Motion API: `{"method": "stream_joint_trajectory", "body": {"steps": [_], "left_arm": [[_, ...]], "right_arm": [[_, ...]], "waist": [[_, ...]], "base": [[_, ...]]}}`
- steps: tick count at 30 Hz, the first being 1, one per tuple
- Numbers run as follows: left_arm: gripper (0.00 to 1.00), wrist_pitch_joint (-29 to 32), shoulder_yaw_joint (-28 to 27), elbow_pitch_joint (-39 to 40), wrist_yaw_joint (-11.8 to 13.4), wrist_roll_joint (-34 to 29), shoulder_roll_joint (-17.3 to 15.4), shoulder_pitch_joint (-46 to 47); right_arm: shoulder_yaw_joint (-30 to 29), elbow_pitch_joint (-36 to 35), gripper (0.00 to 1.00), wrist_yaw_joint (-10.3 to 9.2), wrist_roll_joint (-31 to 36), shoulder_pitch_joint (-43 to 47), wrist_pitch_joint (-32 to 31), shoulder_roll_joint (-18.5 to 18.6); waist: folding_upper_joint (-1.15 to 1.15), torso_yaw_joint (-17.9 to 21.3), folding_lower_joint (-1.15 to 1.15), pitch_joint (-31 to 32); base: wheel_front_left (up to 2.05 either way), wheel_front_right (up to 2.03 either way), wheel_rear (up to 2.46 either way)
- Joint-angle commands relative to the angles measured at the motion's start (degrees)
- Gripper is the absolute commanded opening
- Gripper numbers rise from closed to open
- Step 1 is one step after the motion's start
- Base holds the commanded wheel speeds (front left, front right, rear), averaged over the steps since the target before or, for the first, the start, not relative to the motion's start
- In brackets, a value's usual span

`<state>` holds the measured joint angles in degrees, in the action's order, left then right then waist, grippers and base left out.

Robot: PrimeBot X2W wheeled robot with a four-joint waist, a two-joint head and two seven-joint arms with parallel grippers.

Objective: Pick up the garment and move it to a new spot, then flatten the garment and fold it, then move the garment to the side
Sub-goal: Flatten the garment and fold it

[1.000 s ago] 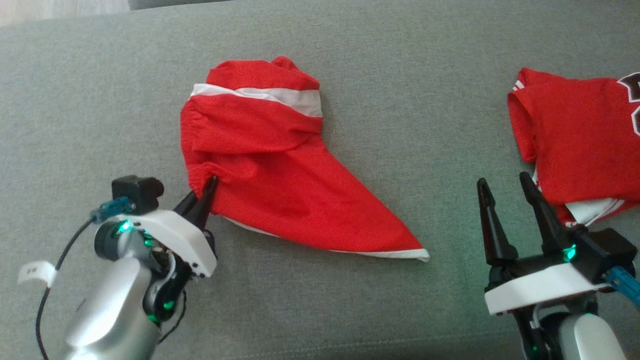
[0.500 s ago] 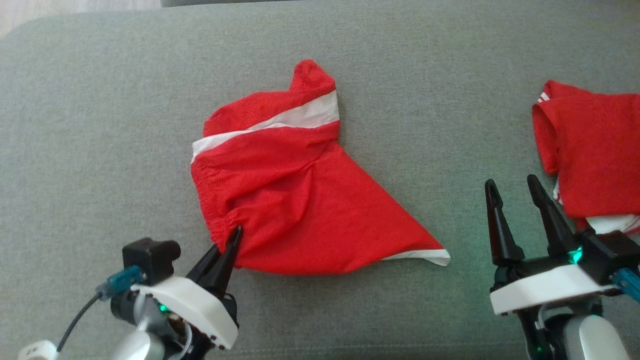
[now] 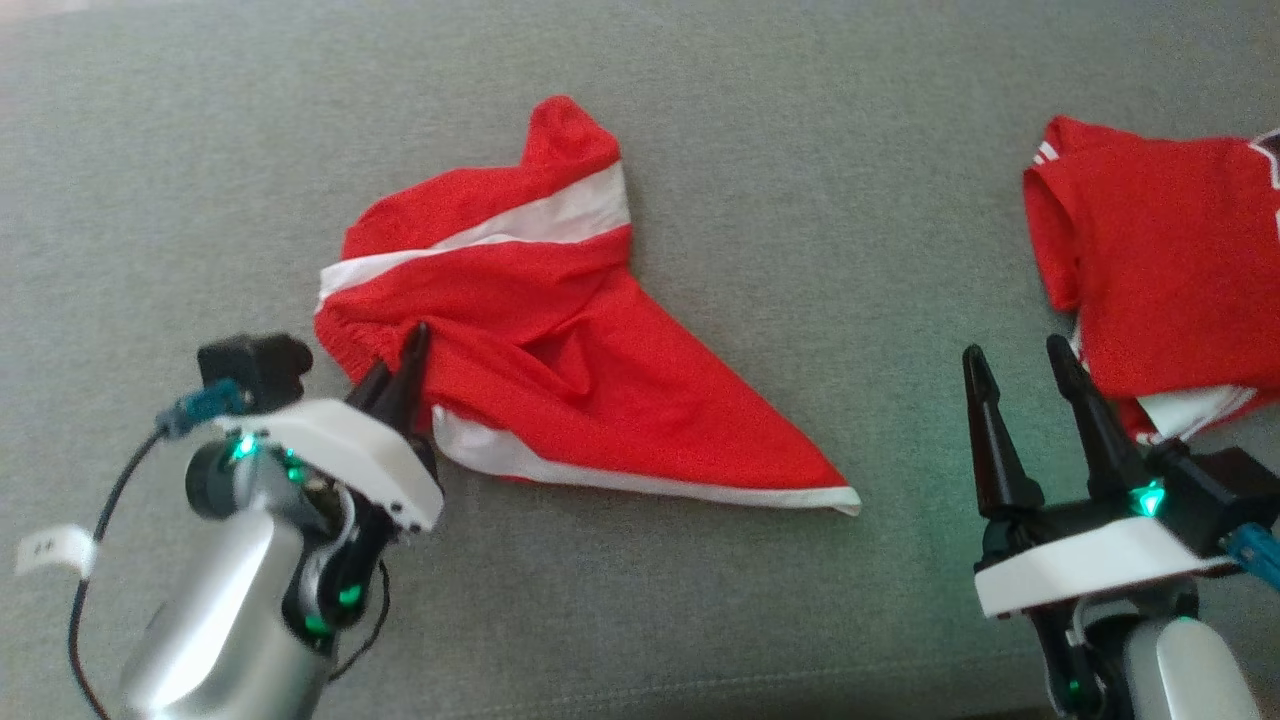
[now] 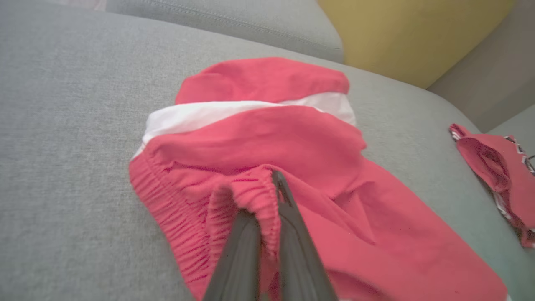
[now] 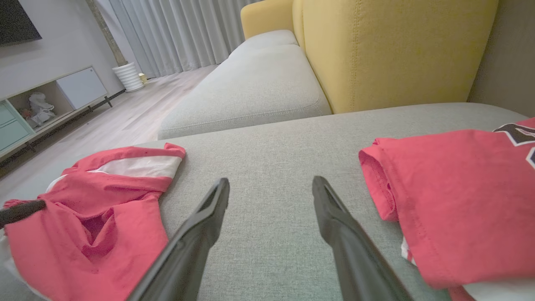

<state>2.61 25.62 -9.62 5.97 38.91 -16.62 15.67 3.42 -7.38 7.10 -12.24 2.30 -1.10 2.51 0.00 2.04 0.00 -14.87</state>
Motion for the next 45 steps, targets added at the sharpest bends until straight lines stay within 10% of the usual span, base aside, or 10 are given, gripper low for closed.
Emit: {"method": "stream_joint_trajectory", "body": {"steps": [1,12,14,26,45], "left_arm": [[0.0,0.1,-2.7,-1.9,-0.6,0.5,-0.4,4.4],[0.02,-2.9,-4.2,-23.9,-3.5,2.2,3.4,16.9],[1.0,-3.8,-3.8,-26.4,-4.2,2.0,3.8,17.9],[1.0,-14.0,-2.3,-23.1,-4.1,-1.3,3.1,10.7],[1.0,-16.8,-3.9,6.1,10.0,-9.5,-3.7,-8.0]], "right_arm": [[1.5,-2.1,1.0,0.39,-0.4,-2.3,-0.1,0.4],[1.4,-1.6,1.0,0.39,-1.0,-3.3,0.5,0.4],[1.4,-1.5,1.0,0.39,-1.1,-3.3,0.5,0.4],[0.9,-1.3,1.0,0.39,-0.5,-2.9,0.4,0.4],[0.4,-2.9,1.0,0.39,3.2,-2.1,-0.1,0.4]], "waist": [[0.0,1.2,0.0,-1.0],[0.0,3.0,0.0,-2.9],[0.0,3.0,0.0,-2.8],[0.0,0.6,0.0,0.0],[0.0,-3.1,0.0,4.8]], "base": [[0.0,0.0,0.0],[0.0,0.0,0.0],[0.0,0.0,0.0],[0.0,0.0,0.0],[0.0,0.0,0.0]]}}
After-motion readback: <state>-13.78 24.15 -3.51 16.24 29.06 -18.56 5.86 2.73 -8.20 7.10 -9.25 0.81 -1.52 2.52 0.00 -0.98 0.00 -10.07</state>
